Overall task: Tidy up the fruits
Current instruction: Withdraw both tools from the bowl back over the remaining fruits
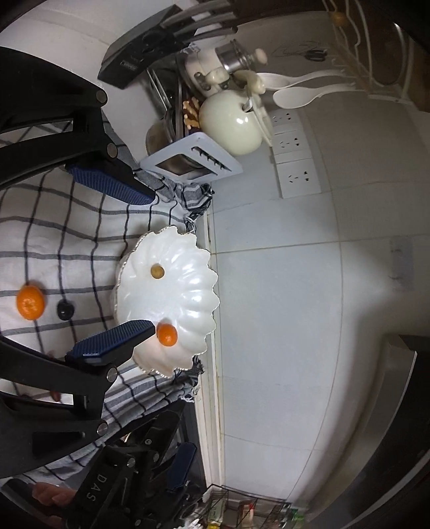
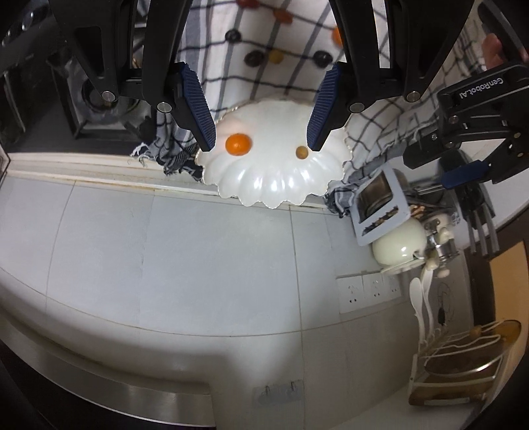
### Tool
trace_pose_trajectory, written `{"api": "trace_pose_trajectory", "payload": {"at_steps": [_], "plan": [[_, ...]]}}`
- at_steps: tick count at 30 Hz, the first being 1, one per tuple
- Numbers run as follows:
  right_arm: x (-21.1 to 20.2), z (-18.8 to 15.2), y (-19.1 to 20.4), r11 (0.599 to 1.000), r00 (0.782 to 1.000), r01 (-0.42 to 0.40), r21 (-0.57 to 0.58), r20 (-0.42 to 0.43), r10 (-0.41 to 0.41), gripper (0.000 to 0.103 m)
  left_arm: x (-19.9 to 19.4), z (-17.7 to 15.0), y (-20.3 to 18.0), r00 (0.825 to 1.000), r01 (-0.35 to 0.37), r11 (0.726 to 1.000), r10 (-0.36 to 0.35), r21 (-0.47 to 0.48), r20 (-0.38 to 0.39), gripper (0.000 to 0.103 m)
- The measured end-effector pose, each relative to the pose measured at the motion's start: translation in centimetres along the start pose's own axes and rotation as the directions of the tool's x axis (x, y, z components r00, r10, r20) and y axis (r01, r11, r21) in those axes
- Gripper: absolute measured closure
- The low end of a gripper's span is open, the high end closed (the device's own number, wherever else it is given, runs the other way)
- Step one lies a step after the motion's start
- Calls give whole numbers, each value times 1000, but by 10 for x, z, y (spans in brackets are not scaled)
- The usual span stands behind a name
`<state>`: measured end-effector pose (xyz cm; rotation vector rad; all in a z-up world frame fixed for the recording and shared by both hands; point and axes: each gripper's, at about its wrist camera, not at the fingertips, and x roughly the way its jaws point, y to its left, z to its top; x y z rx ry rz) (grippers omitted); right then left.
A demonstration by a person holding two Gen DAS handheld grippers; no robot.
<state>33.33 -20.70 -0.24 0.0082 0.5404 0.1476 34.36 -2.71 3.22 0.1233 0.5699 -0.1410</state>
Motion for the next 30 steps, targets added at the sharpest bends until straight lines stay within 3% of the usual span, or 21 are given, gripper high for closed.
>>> {"api": "trace_pose_trajectory", "payload": {"at_steps": [12, 22, 30], "plan": [[-40, -38, 1, 1000, 1000, 19, -8, -12, -19, 44, -36, -43, -17, 1000, -2, 998, 2, 60, -13, 29], [-47, -73, -6, 1000, 993, 27, 11, -118, -25, 44, -39, -71, -28, 998, 46, 997, -43, 60, -46, 29], [-40, -101, -4, 1000, 977, 19, 25, -213, -13, 44, -28, -98, -29, 991, 68, 996, -62, 50, -117, 29]]}}
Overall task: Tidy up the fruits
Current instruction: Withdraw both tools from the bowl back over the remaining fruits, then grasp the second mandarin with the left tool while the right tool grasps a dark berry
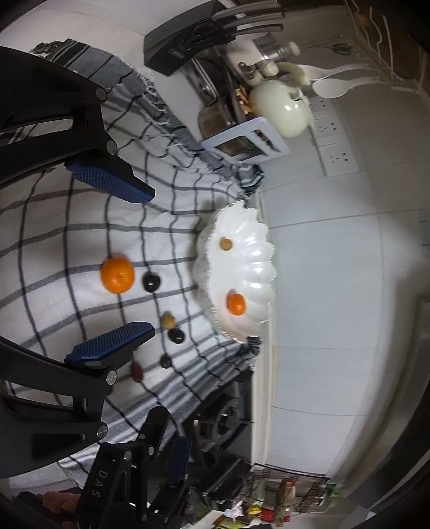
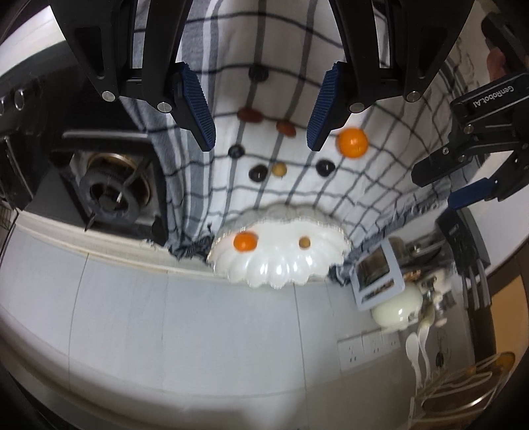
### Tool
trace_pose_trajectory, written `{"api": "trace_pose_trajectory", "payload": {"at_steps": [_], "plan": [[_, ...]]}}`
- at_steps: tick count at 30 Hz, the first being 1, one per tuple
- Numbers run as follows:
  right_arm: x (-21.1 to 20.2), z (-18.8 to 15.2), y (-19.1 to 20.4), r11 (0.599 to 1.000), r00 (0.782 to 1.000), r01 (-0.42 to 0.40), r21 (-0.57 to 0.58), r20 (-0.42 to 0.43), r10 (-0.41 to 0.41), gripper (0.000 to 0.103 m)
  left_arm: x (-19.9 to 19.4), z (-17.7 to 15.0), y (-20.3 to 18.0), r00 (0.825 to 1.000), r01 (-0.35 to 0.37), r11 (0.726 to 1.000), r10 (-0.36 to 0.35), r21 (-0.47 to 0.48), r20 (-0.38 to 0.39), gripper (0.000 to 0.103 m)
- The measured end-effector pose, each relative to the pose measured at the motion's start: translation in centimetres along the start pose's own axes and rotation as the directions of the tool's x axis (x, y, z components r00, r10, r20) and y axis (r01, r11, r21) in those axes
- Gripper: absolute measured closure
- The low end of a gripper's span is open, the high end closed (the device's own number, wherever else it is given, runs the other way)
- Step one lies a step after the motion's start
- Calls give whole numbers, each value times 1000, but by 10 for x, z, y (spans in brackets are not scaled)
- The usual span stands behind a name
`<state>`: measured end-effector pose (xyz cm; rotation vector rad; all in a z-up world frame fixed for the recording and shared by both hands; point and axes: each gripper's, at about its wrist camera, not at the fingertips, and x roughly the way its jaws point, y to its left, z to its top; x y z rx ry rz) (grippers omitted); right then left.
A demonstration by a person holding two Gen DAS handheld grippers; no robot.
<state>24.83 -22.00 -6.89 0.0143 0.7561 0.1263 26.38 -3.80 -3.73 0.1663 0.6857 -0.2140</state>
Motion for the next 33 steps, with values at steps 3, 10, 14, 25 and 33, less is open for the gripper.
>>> {"api": "trace_pose_trajectory", "payload": {"at_steps": [3, 10, 14, 25, 33], "plan": [[5, -7, 0, 1000, 1000, 8, 6, -24, -7, 44, 4, -9, -3, 1000, 3, 1000, -3, 18, -20, 29], [14, -23, 3, 1000, 998, -2, 4, -64, 2, 44, 12, -20, -3, 999, 14, 1000, -12, 28, -42, 29], [20, -33, 8, 1000, 997, -5, -4, -83, 4, 44, 20, -28, -3, 998, 19, 999, -17, 30, -62, 29], [41, -56, 9, 1000, 987, 14, -4, -158, -14, 52, 46, -44, -2, 994, 45, 998, -41, 34, -105, 29], [56, -64, 7, 1000, 982, 26, 10, -189, -24, 57, 70, -47, -3, 990, 60, 997, -54, 43, -132, 34]]}}
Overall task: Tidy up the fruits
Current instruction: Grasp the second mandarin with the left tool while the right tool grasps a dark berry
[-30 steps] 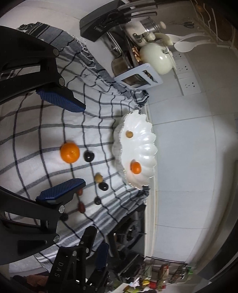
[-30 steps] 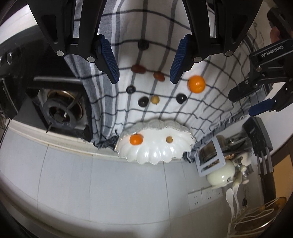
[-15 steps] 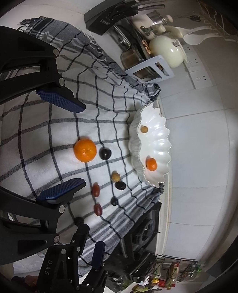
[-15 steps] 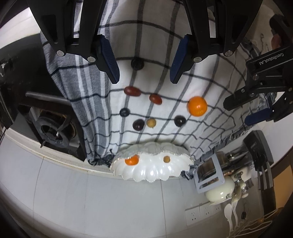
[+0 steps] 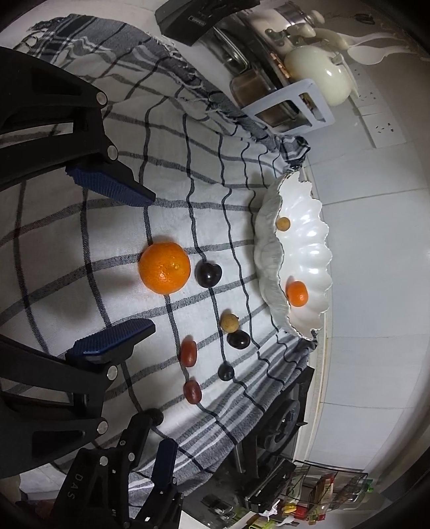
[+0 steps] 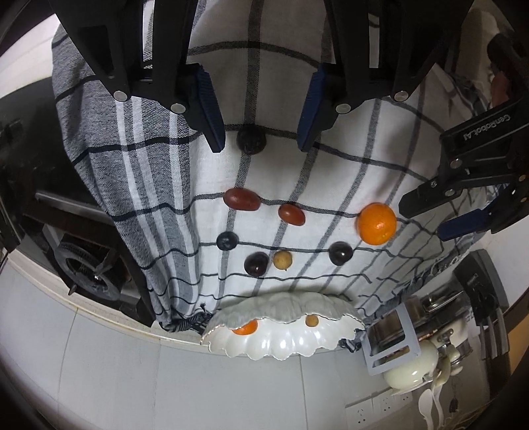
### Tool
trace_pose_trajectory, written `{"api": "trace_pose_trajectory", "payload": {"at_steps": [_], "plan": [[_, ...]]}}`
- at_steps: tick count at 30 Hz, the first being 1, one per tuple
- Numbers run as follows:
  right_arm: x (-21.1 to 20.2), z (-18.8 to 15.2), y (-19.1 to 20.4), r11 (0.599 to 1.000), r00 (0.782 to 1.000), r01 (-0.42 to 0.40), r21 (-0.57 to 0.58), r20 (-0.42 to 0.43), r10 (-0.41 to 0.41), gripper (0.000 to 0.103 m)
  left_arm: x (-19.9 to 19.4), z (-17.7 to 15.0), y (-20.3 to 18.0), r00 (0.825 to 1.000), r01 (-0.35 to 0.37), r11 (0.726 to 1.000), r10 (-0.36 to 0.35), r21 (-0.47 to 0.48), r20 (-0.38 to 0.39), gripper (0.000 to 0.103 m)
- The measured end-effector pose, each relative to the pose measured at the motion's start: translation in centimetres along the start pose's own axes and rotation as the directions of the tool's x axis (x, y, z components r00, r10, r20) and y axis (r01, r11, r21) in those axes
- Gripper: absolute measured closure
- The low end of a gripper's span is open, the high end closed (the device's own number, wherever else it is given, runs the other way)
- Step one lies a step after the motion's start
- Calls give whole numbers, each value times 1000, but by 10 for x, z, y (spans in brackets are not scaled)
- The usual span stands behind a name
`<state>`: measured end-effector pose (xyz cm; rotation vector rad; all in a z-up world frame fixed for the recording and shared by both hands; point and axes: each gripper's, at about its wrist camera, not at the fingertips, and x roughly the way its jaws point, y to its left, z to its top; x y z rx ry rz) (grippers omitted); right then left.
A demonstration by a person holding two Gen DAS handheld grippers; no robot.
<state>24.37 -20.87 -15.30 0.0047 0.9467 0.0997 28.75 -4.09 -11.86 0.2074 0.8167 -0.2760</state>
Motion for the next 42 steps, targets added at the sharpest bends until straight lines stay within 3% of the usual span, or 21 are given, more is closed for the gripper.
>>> {"api": "trace_pose_trajectory", "payload": {"at_steps": [4, 18, 24, 28, 42], "plan": [[7, 1, -3, 1000, 1000, 2, 19, -8, -1, 61, 12, 2, 1, 1000, 12, 1000, -12, 4, -18, 38], [24, 2, -8, 999, 999, 6, 42, -54, -4, 74, 43, 11, -1, 998, 41, 999, -40, 0, -54, 39], [24, 2, -9, 999, 999, 7, 45, -54, -5, 80, 54, 14, -2, 996, 49, 999, -49, -9, -71, 46], [23, 2, -8, 999, 999, 12, 41, -50, -10, 80, 56, 14, -1, 997, 22, 1000, -23, -3, -72, 58], [9, 4, -10, 999, 1000, -6, 41, -4, 6, 81, 33, 13, -4, 999, 32, 999, -32, 0, -41, 60]]}}
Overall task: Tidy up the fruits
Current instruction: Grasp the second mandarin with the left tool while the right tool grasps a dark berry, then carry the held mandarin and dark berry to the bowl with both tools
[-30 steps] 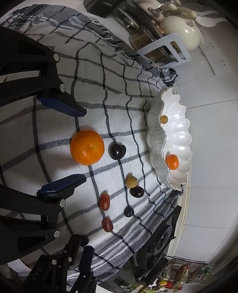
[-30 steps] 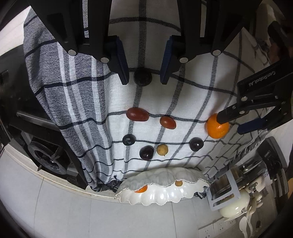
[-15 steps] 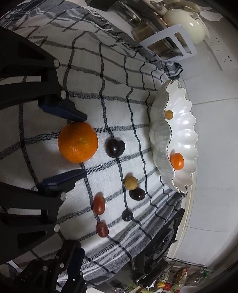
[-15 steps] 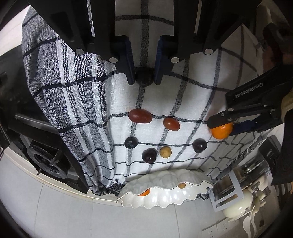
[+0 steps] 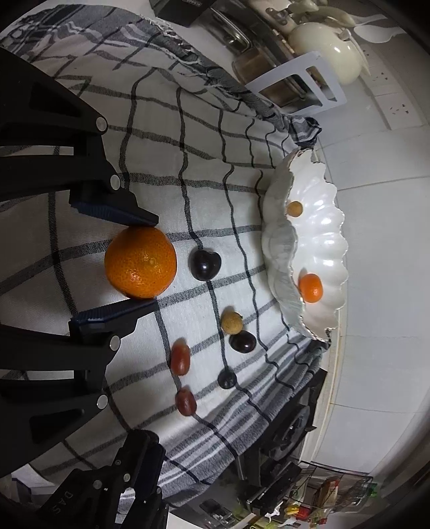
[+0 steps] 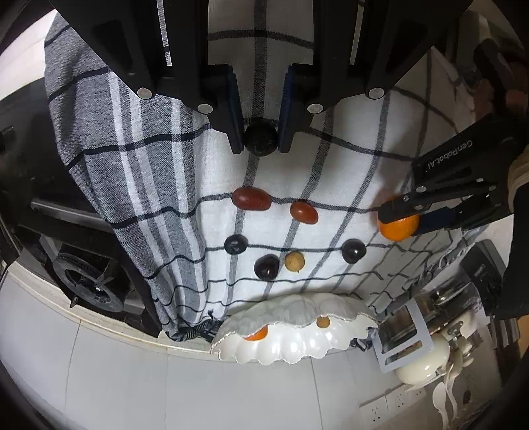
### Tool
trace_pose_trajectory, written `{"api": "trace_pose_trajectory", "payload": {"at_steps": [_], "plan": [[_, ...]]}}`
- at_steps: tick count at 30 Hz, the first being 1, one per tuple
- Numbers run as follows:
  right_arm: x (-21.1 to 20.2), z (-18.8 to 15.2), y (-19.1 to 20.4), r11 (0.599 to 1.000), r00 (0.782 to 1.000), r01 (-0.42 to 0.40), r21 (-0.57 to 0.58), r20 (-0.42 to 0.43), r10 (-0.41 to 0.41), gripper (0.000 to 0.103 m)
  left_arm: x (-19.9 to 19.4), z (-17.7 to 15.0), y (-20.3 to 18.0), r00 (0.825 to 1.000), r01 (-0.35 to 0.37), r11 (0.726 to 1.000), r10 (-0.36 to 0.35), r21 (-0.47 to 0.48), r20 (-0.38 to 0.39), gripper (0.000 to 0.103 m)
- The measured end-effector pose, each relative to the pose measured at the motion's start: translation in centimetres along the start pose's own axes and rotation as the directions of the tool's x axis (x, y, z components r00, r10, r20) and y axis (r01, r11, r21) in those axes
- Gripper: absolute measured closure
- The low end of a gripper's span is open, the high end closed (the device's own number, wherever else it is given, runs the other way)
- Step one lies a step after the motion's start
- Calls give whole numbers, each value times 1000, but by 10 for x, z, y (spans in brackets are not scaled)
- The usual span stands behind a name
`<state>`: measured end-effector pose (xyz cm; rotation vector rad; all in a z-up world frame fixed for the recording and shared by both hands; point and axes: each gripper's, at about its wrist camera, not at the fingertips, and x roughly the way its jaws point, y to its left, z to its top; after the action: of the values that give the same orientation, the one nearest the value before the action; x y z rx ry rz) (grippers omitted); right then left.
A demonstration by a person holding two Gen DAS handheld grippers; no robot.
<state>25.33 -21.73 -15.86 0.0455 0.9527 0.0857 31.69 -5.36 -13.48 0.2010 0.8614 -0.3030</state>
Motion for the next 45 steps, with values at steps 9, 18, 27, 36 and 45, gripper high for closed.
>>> {"api": "trace_pose_trajectory", "payload": {"at_steps": [9, 18, 27, 36, 45], "plan": [[-20, 14, -4, 1000, 996, -15, 4, 86, 14, 81, -26, 4, -4, 999, 1, 1000, 0, -18, 52, 60], [-41, 32, -3, 1000, 983, -24, -19, 180, 27, 81, -49, 12, -2, 994, -4, 999, 10, -54, 111, 60], [-58, 47, -3, 998, 964, -49, -34, 258, 56, 81, -71, 25, 0, 983, -19, 996, 34, -83, 178, 60], [-67, 77, -1, 996, 931, -71, -62, 355, 88, 81, -85, 44, 10, 969, -43, 991, 72, -125, 237, 60], [-63, 113, 5, 992, 907, -78, -96, 407, 111, 81, -89, 73, 15, 950, -64, 989, 101, -132, 297, 60]]}}
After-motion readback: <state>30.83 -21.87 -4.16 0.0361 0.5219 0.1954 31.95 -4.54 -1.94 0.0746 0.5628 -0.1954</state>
